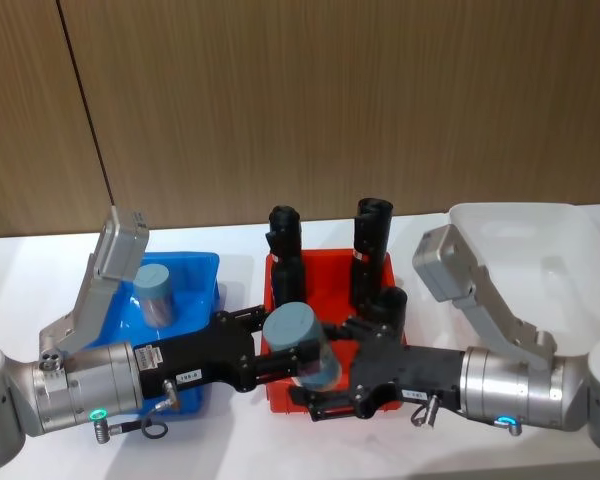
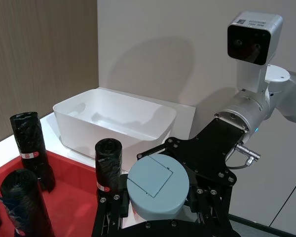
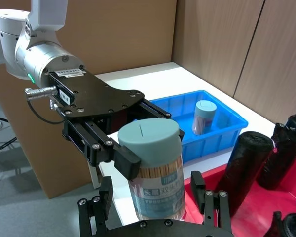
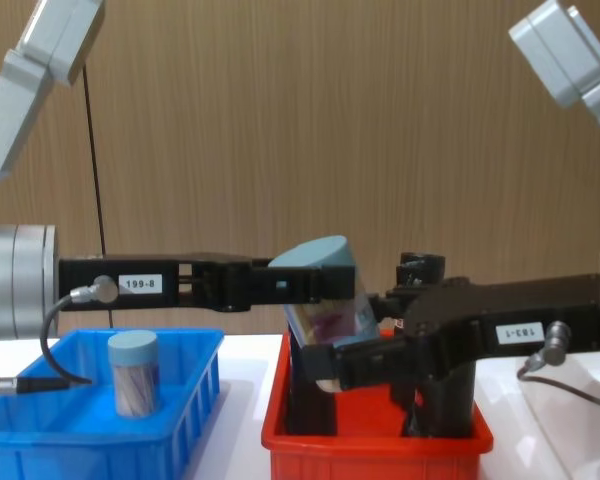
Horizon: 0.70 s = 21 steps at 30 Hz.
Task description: Pick the cotton swabs from the blue box and place them into the white box.
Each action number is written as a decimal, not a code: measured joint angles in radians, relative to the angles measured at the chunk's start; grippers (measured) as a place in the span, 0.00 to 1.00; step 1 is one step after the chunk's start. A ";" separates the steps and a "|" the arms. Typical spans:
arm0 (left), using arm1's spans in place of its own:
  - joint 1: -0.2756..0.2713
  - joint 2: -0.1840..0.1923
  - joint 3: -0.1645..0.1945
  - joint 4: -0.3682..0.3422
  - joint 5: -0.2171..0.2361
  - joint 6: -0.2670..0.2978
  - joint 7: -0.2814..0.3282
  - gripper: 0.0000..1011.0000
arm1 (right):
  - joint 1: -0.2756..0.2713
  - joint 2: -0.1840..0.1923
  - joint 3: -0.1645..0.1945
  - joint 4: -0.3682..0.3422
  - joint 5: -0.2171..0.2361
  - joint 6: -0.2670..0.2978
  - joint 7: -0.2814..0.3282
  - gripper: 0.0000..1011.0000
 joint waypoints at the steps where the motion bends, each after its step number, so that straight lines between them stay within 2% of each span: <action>1: 0.000 0.000 0.000 0.000 0.000 0.000 0.000 0.66 | 0.001 -0.001 -0.001 0.001 0.000 0.000 0.001 0.99; 4: 0.000 0.000 0.000 0.000 0.000 0.000 0.000 0.66 | 0.006 -0.003 -0.004 0.005 0.002 0.002 0.004 0.91; 6: 0.000 0.000 0.000 0.000 0.000 0.000 0.000 0.66 | 0.010 -0.005 -0.006 0.008 0.003 0.003 0.007 0.90; 8: 0.000 0.000 0.000 0.000 0.000 0.000 0.000 0.66 | 0.012 -0.006 -0.008 0.010 0.004 0.003 0.008 0.81; 9: 0.000 0.000 0.000 0.000 0.000 0.000 0.000 0.66 | 0.014 -0.006 -0.009 0.012 0.005 0.004 0.009 0.81; 13: 0.000 0.000 0.000 0.000 0.000 0.000 -0.001 0.66 | 0.018 -0.007 -0.012 0.016 0.010 0.004 0.012 0.70; 21: 0.000 0.000 0.000 0.000 0.000 0.000 -0.002 0.66 | 0.023 -0.008 -0.017 0.022 0.017 0.004 0.015 0.65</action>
